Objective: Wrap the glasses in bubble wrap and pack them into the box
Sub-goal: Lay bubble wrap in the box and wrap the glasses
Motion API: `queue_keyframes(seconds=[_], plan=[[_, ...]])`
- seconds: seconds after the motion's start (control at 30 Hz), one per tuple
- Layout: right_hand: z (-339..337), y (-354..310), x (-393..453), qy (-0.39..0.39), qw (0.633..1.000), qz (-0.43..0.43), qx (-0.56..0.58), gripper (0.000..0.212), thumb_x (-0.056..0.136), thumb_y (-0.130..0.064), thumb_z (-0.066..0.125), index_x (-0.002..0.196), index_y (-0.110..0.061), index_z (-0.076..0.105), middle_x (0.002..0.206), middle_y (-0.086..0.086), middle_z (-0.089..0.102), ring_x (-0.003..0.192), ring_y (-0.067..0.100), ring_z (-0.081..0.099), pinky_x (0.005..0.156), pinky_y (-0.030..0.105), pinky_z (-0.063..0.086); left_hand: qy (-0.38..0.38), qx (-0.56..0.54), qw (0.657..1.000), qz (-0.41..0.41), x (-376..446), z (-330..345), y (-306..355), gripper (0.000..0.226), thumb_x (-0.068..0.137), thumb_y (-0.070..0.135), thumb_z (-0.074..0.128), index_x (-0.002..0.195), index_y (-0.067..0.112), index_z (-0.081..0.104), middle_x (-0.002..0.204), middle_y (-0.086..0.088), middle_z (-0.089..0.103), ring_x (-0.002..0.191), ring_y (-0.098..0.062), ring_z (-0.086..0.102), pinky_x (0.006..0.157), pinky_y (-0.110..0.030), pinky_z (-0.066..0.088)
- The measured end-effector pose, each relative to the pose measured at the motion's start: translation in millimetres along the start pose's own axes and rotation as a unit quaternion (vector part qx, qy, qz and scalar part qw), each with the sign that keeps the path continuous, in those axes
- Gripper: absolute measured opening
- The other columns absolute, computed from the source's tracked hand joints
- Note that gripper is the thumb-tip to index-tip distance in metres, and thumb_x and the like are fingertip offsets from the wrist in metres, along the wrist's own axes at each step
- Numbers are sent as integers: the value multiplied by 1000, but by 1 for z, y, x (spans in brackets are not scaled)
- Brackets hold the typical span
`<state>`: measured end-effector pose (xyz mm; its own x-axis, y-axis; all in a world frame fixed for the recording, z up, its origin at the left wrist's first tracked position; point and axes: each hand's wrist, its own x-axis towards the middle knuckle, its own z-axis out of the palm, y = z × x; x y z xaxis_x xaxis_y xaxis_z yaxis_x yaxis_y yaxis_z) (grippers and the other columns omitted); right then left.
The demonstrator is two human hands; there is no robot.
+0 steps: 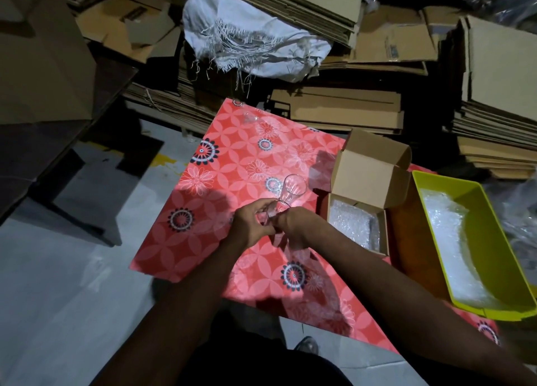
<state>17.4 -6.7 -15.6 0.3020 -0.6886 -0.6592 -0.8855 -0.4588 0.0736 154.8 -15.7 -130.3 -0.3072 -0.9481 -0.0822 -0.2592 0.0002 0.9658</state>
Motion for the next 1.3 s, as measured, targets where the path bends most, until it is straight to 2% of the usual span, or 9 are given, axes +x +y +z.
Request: queue_keyframes(seconds=[0.23,0.43,0.57,0.7,0.87,1.03,1.13,1.23,1.3], plan=[[-3,2,16,-47,998,-2,36,36,76,-21,79,110,-33,74,98,-8,71,88,15,64,83,30,56,-2,16,1000,9,-1,-1,3,73,59,7,94,126,17,67,111,5,72,102,-3,65,89,-10,46],[10,23,-24,167,976,17,142,58,81,-7,64,137,-21,60,115,11,70,104,30,65,76,29,47,-26,77,997,-4,-2,-8,16,76,55,25,91,125,30,62,112,10,71,100,-10,67,87,-30,56],[31,55,-58,307,925,52,220,59,78,-4,56,133,-24,63,122,11,69,106,27,66,86,31,52,-21,205,976,65,8,-10,31,109,42,42,80,143,27,44,134,1,57,121,-20,52,101,-36,42],[60,93,-93,400,859,118,296,46,79,-7,60,123,-18,69,117,9,71,106,27,65,88,30,48,22,234,962,139,14,6,68,85,54,45,64,135,20,55,131,1,57,115,-14,43,93,-27,32],[111,150,-148,487,785,209,321,35,81,-8,65,115,-13,71,108,8,72,105,27,63,89,32,49,-51,255,948,184,24,82,102,72,67,45,58,130,11,60,127,-4,62,113,-25,51,93,-14,28],[174,202,-193,528,691,350,349,30,81,-20,54,105,-15,72,100,7,73,100,28,64,84,35,49,-112,277,933,201,24,162,123,63,75,46,54,124,8,63,119,-9,67,111,-30,54,93,-25,33],[212,240,-203,454,675,422,401,29,84,-20,57,107,-9,71,101,13,73,98,33,66,81,36,49,-123,289,928,199,24,196,127,58,78,46,54,122,10,65,115,-8,68,107,-32,57,90,-24,31],[240,265,-200,231,762,430,425,48,88,-39,67,124,-8,60,116,17,67,113,36,60,88,38,49,-125,268,933,204,16,217,135,49,80,38,59,123,13,64,116,-5,66,109,-26,55,90,-16,28],[254,272,-196,160,785,425,422,55,83,-46,74,123,-11,59,119,14,63,114,34,60,88,38,52,-127,256,938,199,13,227,138,48,80,32,62,125,14,63,118,-3,64,111,-21,51,91,-18,30]])
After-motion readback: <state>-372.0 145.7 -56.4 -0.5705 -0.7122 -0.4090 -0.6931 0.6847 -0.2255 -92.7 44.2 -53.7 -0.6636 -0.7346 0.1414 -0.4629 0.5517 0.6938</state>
